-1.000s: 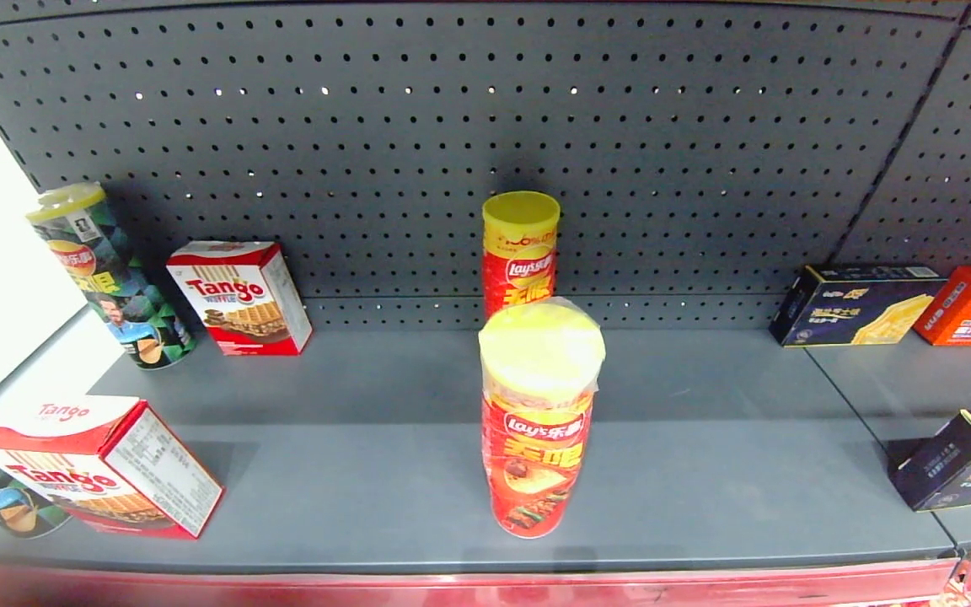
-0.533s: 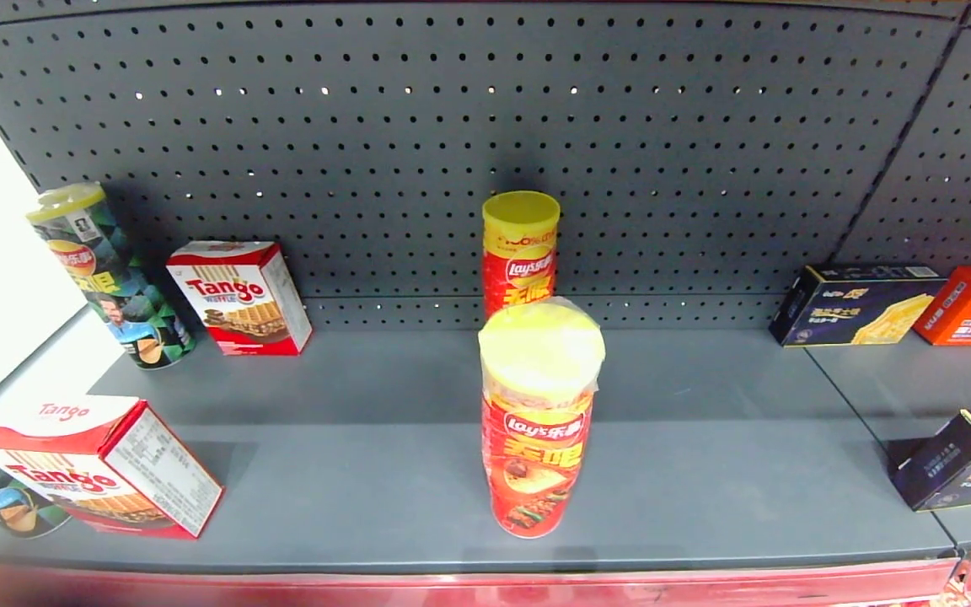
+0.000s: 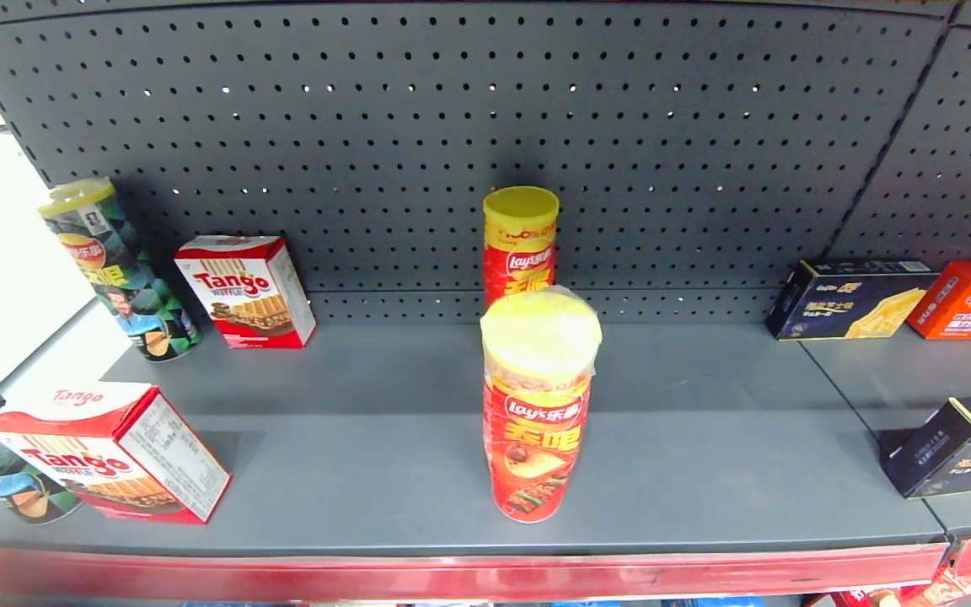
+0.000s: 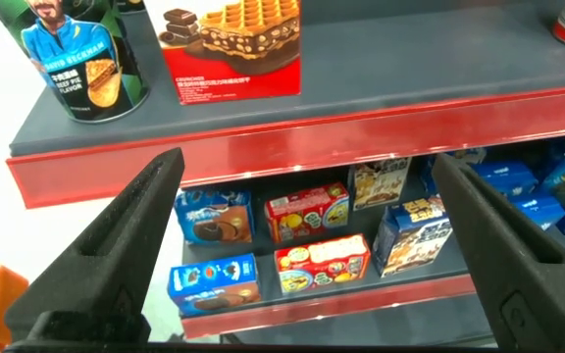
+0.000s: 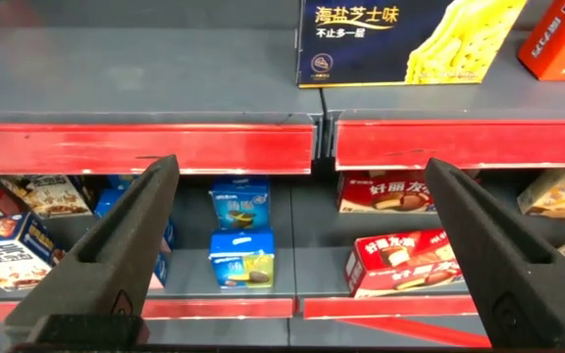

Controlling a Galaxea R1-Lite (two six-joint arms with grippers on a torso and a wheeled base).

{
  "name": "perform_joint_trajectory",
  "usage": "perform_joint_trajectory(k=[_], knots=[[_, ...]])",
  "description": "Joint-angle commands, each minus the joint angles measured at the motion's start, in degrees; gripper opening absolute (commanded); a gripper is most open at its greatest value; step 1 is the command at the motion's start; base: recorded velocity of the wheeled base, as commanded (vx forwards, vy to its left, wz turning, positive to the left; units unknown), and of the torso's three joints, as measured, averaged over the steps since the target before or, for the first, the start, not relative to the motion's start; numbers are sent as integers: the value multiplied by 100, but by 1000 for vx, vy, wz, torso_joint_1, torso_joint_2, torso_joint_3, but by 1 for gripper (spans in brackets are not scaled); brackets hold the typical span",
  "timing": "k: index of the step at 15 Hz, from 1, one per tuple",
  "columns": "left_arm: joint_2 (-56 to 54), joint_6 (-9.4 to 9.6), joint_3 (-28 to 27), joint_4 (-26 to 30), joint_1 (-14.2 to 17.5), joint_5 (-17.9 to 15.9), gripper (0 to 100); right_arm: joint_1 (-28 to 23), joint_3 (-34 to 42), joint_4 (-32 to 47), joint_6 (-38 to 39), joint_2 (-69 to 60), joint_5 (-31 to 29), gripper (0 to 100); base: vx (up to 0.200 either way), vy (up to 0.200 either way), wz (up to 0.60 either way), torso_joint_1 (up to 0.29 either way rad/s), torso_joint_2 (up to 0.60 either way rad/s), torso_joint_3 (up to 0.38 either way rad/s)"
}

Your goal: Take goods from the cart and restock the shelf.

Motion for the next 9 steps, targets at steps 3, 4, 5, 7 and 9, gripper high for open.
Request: perform_joint_trajectory(k=[3, 4, 5, 7, 9], knots=[[7, -3, 0, -1, 1, 3, 100, 0, 0, -1, 7, 10, -6, 100, 0, 0, 0, 0, 0, 0], [7, -3, 0, -1, 1, 3, 100, 0, 0, -1, -2, 10, -6, 100, 0, 0, 0, 0, 0, 0], [7, -3, 0, -1, 1, 3, 100, 0, 0, -1, 7, 10, -6, 100, 0, 0, 0, 0, 0, 0], [7, -3, 0, -1, 1, -6, 100, 0, 0, -1, -2, 10, 3, 100, 0, 0, 0, 0, 0, 0], [7, 5, 0, -1, 1, 3, 100, 0, 0, -1, -2, 10, -6, 100, 0, 0, 0, 0, 0, 0]])
